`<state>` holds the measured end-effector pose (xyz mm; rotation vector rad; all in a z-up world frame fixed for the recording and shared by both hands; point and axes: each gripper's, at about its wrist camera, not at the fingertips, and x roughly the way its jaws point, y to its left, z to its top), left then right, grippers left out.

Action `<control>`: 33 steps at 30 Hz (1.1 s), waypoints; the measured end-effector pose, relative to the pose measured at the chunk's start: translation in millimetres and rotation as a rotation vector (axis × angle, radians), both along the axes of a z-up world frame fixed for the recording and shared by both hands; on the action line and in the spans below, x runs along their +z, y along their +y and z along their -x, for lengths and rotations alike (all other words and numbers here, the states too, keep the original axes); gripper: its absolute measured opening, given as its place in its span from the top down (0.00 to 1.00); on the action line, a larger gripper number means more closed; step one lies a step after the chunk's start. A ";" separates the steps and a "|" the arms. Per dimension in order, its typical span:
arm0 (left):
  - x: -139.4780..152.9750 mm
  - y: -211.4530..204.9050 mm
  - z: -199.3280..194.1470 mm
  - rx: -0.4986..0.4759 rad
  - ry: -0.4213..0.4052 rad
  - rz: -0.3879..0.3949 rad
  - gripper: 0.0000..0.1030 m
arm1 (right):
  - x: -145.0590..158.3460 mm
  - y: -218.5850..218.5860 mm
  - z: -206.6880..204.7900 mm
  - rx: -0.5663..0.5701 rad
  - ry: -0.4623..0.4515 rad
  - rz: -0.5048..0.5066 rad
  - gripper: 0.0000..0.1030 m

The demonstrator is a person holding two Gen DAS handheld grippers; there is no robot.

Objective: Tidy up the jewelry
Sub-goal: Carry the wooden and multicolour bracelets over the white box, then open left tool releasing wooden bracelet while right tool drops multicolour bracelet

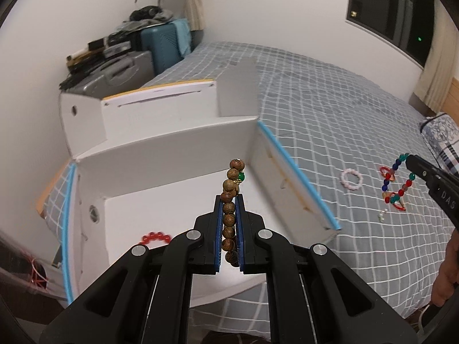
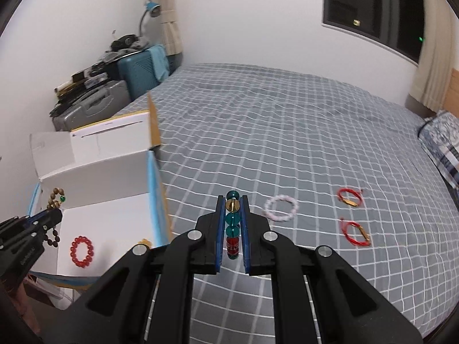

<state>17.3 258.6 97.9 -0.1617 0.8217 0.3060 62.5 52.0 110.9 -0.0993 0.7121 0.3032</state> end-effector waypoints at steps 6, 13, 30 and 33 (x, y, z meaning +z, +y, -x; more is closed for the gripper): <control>-7.3 33.2 9.8 0.053 0.015 0.010 0.93 | 7.2 40.6 4.4 0.044 -0.012 0.016 0.91; -15.2 56.2 17.4 0.083 0.029 0.024 0.93 | 11.4 80.1 12.6 0.102 -0.023 0.026 0.91; -66.8 104.8 14.8 0.159 0.140 0.070 0.93 | -48.2 164.2 20.3 0.231 0.074 0.070 0.91; -73.0 109.2 14.5 0.164 0.156 0.075 0.93 | -61.7 173.6 17.3 0.235 0.106 0.089 0.91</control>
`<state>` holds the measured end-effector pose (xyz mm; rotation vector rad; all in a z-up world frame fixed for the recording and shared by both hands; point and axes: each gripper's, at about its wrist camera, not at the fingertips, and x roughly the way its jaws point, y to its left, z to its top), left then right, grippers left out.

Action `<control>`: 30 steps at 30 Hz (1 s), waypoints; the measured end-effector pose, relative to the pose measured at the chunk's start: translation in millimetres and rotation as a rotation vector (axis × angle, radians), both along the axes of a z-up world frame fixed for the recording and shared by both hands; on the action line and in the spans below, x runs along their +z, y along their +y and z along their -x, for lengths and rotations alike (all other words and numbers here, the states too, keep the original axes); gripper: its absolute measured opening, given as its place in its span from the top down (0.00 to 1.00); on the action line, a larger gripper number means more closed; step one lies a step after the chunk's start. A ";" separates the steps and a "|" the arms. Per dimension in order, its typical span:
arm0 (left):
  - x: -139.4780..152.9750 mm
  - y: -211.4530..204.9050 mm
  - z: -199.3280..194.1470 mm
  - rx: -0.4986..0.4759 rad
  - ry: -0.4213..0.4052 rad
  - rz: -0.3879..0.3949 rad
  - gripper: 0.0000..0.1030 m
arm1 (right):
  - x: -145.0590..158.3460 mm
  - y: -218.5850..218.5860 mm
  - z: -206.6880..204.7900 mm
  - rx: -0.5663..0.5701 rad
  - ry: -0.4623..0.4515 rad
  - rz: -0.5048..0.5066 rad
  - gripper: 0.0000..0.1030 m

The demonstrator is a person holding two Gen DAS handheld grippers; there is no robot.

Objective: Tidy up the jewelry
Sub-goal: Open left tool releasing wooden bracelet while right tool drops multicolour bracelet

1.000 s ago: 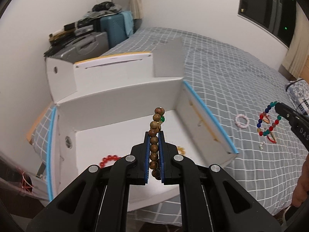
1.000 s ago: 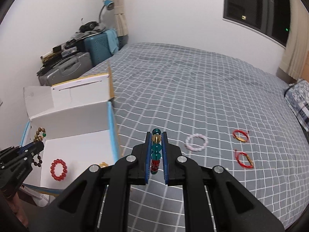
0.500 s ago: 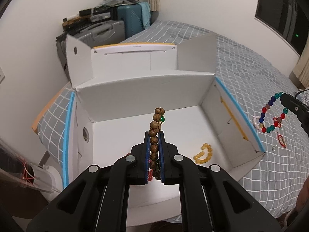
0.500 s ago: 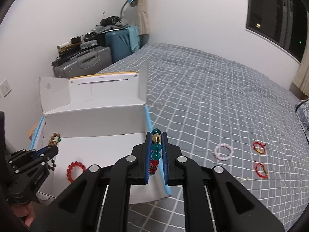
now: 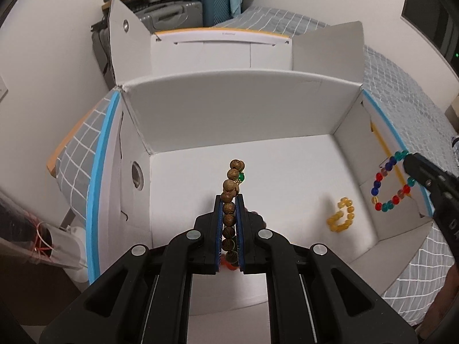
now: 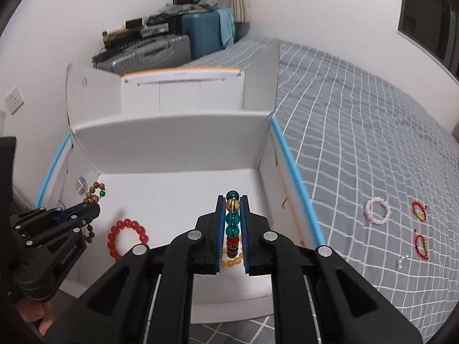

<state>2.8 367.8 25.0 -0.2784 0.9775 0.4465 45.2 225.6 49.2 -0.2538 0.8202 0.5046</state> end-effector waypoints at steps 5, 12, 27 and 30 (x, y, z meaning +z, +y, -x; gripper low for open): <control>-4.7 1.0 -0.6 -0.006 0.015 -0.003 0.93 | -18.2 8.4 -8.2 -0.004 0.055 0.039 0.91; -7.3 0.6 -1.1 -0.006 0.024 -0.005 0.93 | -25.4 12.7 -8.7 0.004 0.066 0.056 0.91; 22.3 -1.1 14.6 0.049 -0.051 -0.048 0.48 | 4.0 -2.0 1.9 -0.015 -0.021 0.023 0.48; 32.5 -5.6 18.9 0.045 -0.078 -0.059 0.29 | 18.9 -15.7 3.9 -0.020 -0.059 0.009 0.31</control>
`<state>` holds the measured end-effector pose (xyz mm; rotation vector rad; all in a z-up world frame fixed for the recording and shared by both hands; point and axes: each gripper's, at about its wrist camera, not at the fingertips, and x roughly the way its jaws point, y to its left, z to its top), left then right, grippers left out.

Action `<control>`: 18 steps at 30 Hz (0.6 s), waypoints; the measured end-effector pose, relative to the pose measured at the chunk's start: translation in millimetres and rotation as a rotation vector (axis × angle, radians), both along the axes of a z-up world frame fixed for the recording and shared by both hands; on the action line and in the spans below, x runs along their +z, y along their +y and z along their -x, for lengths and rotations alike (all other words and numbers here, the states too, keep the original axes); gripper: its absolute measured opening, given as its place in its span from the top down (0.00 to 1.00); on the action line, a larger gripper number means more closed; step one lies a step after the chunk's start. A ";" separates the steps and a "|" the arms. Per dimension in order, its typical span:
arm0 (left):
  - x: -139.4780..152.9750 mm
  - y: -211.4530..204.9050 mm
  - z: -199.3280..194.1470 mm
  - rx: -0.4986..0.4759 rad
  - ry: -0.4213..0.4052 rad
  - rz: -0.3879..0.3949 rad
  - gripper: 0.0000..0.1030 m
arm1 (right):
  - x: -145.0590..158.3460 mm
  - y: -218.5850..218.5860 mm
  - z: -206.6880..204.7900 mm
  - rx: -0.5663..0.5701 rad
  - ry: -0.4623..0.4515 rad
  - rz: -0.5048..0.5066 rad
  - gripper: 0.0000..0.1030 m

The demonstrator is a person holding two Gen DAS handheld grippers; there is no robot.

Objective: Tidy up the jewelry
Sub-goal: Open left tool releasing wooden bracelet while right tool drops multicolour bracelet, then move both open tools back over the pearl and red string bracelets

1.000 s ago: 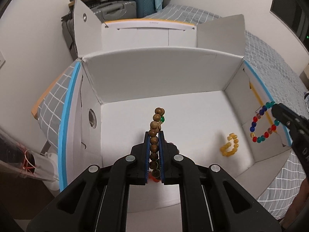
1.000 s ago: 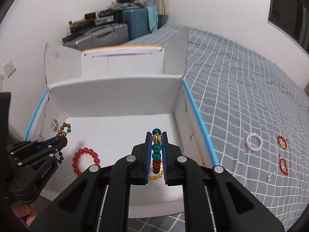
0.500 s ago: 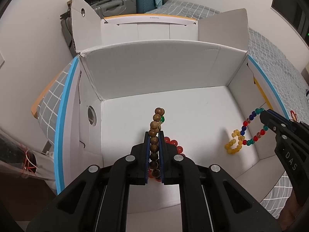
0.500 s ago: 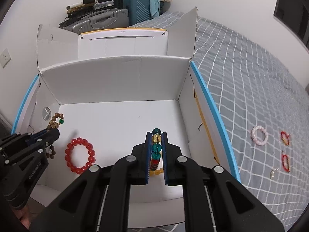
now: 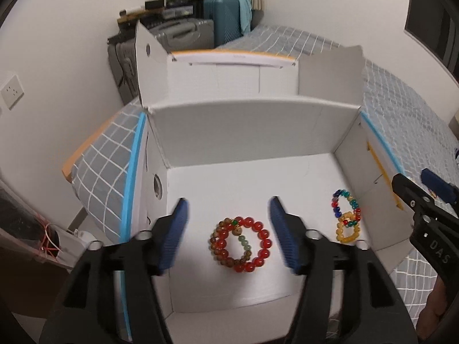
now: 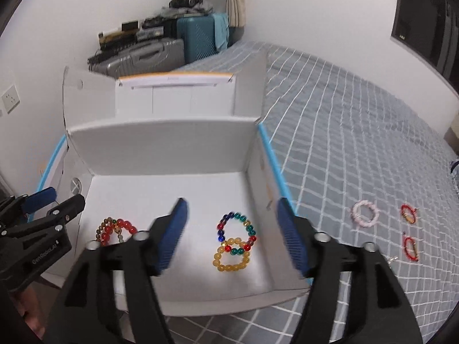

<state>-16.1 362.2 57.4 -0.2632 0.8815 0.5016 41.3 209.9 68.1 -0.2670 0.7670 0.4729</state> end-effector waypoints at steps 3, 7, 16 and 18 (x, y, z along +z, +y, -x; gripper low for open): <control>13.9 -8.4 5.0 -0.004 -0.051 -0.007 0.20 | 17.1 -17.2 2.0 -0.011 -0.040 -0.019 0.20; 32.6 -27.4 4.8 -0.025 -0.105 -0.010 0.07 | 35.7 -45.7 -0.2 -0.030 -0.067 -0.043 0.10; 60.3 -91.4 -12.0 -0.098 -0.168 -0.021 0.06 | 59.0 -135.3 -18.1 -0.127 -0.118 -0.071 0.07; 61.4 -109.5 -20.6 -0.134 -0.167 -0.019 0.06 | 60.0 -158.7 -24.5 -0.152 -0.114 -0.076 0.07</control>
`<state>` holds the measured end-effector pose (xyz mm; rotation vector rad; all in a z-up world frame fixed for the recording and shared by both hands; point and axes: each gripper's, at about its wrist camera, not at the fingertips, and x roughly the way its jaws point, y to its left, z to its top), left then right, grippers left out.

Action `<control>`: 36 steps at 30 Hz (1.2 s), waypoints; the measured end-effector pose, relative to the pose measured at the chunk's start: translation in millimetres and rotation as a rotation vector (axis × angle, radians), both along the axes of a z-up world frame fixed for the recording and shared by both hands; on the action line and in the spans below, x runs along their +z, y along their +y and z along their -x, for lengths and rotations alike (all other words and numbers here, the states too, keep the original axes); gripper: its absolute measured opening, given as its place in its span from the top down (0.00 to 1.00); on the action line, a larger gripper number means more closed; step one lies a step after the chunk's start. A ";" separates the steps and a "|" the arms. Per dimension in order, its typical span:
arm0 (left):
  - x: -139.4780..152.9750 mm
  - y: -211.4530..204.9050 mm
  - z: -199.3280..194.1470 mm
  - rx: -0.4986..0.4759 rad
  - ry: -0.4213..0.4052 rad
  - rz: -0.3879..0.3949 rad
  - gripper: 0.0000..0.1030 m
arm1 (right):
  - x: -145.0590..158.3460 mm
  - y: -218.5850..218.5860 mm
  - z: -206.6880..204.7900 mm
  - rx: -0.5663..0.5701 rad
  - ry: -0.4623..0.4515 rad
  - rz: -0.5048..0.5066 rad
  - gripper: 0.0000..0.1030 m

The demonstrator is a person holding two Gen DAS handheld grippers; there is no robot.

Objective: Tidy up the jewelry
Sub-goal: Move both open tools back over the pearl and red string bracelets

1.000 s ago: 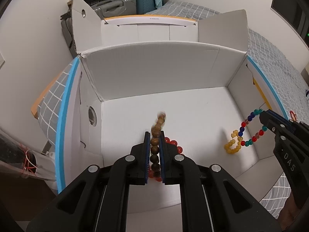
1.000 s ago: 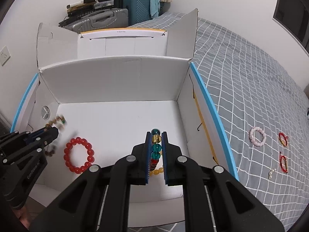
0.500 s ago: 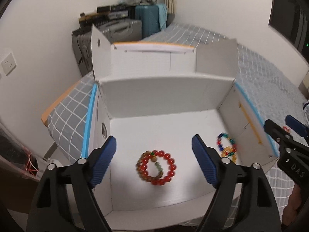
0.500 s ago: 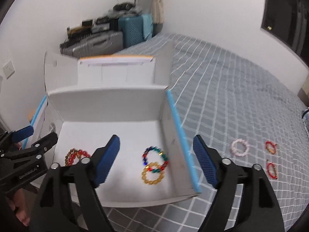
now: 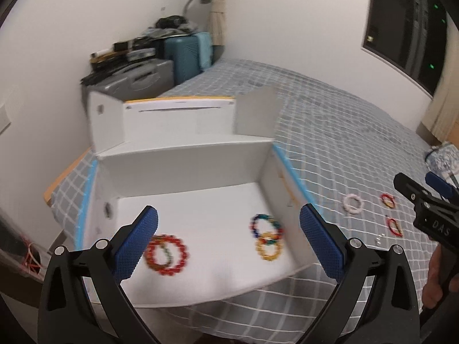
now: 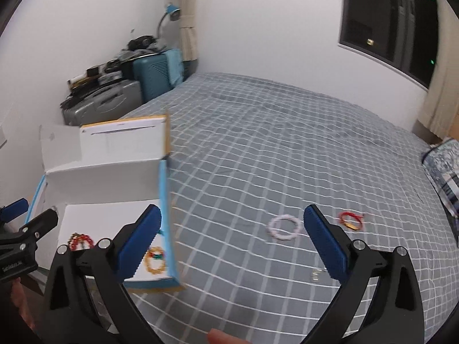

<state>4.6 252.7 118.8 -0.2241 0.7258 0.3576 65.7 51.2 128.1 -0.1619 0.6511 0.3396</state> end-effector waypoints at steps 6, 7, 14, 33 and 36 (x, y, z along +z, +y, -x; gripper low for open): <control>-6.1 -52.5 -27.3 -0.088 0.003 0.005 0.06 | -6.3 -58.4 -17.4 -0.062 0.012 0.010 0.07; -9.4 -64.3 -34.3 -0.108 0.008 0.005 0.06 | -9.9 -71.4 -21.6 -0.078 0.019 0.006 0.07; -37.8 -136.1 -76.0 -0.236 0.045 -0.007 0.06 | -42.2 -133.4 -46.1 -0.162 0.076 0.016 0.07; -139.8 -261.0 -178.1 -0.428 0.180 -0.007 0.06 | -152.4 -257.6 -110.3 -0.298 0.267 -0.012 0.07; -158.0 -274.6 -185.3 -0.458 0.205 -0.027 0.06 | -170.1 -256.4 -124.5 -0.275 0.300 0.012 0.07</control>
